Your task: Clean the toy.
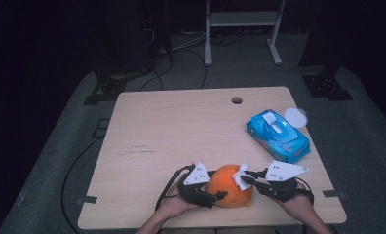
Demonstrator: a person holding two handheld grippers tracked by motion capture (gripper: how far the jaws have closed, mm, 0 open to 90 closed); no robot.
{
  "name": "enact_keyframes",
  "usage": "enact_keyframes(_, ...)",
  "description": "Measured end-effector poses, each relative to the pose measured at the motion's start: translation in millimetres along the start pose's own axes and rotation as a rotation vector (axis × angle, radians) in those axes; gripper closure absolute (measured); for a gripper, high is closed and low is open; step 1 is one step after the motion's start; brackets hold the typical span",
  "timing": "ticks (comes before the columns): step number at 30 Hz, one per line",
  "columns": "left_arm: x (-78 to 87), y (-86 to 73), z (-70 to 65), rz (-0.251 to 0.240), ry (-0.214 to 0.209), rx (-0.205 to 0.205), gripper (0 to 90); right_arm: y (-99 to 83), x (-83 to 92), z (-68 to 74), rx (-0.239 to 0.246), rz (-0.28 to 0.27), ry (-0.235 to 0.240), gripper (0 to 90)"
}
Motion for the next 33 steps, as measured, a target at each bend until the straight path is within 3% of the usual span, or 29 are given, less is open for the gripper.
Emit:
enact_keyframes(1, 2.4, 3.9, 4.7, 0.019, -0.030, 0.018, 16.5, -1.4, -3.2, 3.2, 0.011, 0.004, 0.005, 80.0)
enact_keyframes(5, 4.0, 8.6, 12.4, 0.020, -0.032, 0.037, 10.5, -0.1, -7.6, 6.4, 0.027, 0.003, 0.011, 80.0)
enact_keyframes(7, -1.6, 8.9, 13.4, 0.049, -0.040, 0.043, 10.9, 0.4, -8.3, 6.6, 0.029, 0.002, 0.010, 80.0)
enact_keyframes(9, -7.9, 7.6, 13.0, 0.058, -0.024, 0.031, 15.5, 2.8, -10.6, 7.3, 0.032, 0.002, 0.008, 79.9)
enact_keyframes(11, -7.7, 8.5, 14.0, 0.045, 0.013, 0.028, 27.1, 6.6, -14.0, 8.4, 0.042, 0.007, -0.004, 80.0)
enact_keyframes(12, -6.6, 9.7, 14.2, 0.034, 0.025, 0.024, 39.2, 12.3, -17.3, 6.8, 0.045, 0.000, -0.005, 80.0)
enact_keyframes(13, -5.0, 11.8, 15.1, 0.011, 0.037, 0.021, 41.6, 16.3, -18.5, 5.4, 0.048, -0.006, -0.007, 80.0)
enact_keyframes(14, -2.1, 16.0, 19.1, -0.034, 0.059, 0.018, 42.8, 21.1, -19.2, 3.5, 0.055, -0.014, -0.015, 80.0)
enact_keyframes(17, 2.0, 20.7, 26.8, -0.062, 0.085, 0.012, 43.2, 31.6, -20.2, -1.0, 0.052, -0.042, -0.022, 80.0)
enact_keyframes(21, 4.9, 16.6, 36.3, -0.044, 0.115, -0.004, 42.3, 43.2, -29.1, -7.7, 0.050, -0.065, -0.039, 80.0)
enact_keyframes(23, 3.4, 5.3, 39.5, -0.010, 0.110, -0.001, 41.1, 39.8, -39.3, -10.0, 0.058, -0.033, -0.042, 80.0)
enact_keyframes(24, 4.8, 0.9, 41.0, -0.021, 0.107, 0.008, 40.9, 35.2, -45.1, -10.9, 0.070, -0.011, -0.051, 80.0)
enact_keyframes(26, 8.5, -9.7, 44.4, -0.040, 0.099, 0.049, 40.9, 30.2, -47.3, -12.9, 0.046, -0.019, -0.044, 80.0)
enact_keyframes(28, 14.8, -22.3, 48.8, -0.047, 0.095, 0.090, 40.3, 24.8, -44.4, -15.4, 0.049, -0.010, -0.075, 80.0)
enact_keyframes(32, 17.8, -26.3, 50.3, -0.039, 0.097, 0.099, 38.7, 14.3, -40.9, -16.2, 0.022, -0.003, -0.072, 80.0)
enact_keyframes(33, 17.6, -26.6, 51.0, -0.034, 0.099, 0.103, 38.0, 3.3, -40.4, -15.7, 0.013, 0.011, -0.069, 80.0)
Point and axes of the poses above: each handheld gripper's, and its own axes: x roughly backward along the jaws, y roughly out of its top, z roughly to its left, the point moved 1 cm from there along -x, roughly forward along the jaws, and after that the axes turned 9 degrees about -x, right-handed, at the moved point
